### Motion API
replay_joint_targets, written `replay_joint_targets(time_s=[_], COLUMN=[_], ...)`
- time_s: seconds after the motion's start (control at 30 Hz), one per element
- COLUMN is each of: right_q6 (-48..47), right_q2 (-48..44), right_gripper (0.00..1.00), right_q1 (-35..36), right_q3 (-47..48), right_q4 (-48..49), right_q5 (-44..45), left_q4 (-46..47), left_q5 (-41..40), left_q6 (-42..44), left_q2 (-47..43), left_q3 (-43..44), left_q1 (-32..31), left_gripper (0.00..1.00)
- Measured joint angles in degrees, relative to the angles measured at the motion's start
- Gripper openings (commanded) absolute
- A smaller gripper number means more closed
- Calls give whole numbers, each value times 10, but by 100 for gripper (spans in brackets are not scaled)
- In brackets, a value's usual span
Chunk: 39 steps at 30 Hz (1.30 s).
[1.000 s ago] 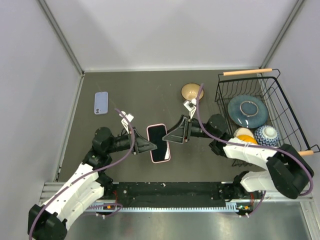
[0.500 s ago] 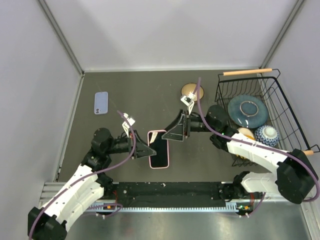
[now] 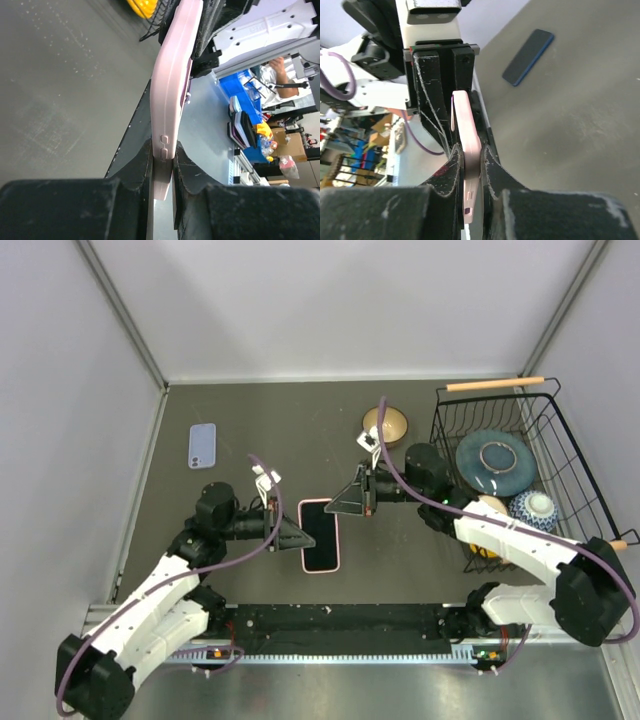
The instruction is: Put the phone into the phone case
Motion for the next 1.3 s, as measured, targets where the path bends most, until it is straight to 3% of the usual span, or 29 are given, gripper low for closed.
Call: replay_joint_targets(time_s=[0.1, 0.2, 0.37, 0.6, 0.63, 0.73, 0.77, 0.87, 1.07, 1.1, 1.13, 1.2, 1.23, 1.3], right_q6=[-40, -57, -49, 16, 27, 54, 59, 73, 78, 77, 76, 69, 66, 52], right_q2=[-1, -3, -5, -17, -17, -14, -11, -9, -9, -9, -10, -12, -12, -12], right_gripper=[27, 43, 50, 53, 52, 32, 19, 0, 0, 0, 0, 0, 0, 0], right_q1=[3, 6, 14, 16, 17, 18, 18, 18, 17, 17, 17, 18, 19, 20], right_q3=[20, 24, 22, -45, -56, -83, -87, -93, -94, -94, -93, -90, -84, -68], right_q4=[-66, -96, -81, 38, 54, 93, 99, 115, 114, 110, 107, 90, 74, 27], right_q5=[23, 43, 40, 2, -4, -14, -17, -17, -8, -5, -2, 6, 15, 37], left_q4=[-23, -28, -24, 16, 25, 55, 61, 72, 74, 71, 68, 52, 38, 12], left_q5=[-2, -6, -15, -31, -32, -35, -36, -36, -41, -44, -46, -59, -75, -102], left_q6=[22, 30, 16, -24, -30, -47, -52, -60, -61, -60, -59, -53, -45, -29], left_q2=[23, 37, 23, -15, -17, -23, -24, -24, -26, -26, -26, -26, -26, -26], left_q3=[12, 20, 16, 5, 3, -6, -9, -16, -16, -16, -16, -13, -9, 0], left_q1=[0, -1, -1, 0, 0, 0, 0, 1, 1, 1, 1, 1, 1, 1], left_gripper=[0, 0, 0, 0, 0, 0, 0, 0, 1, 8, 32, 47, 66, 88])
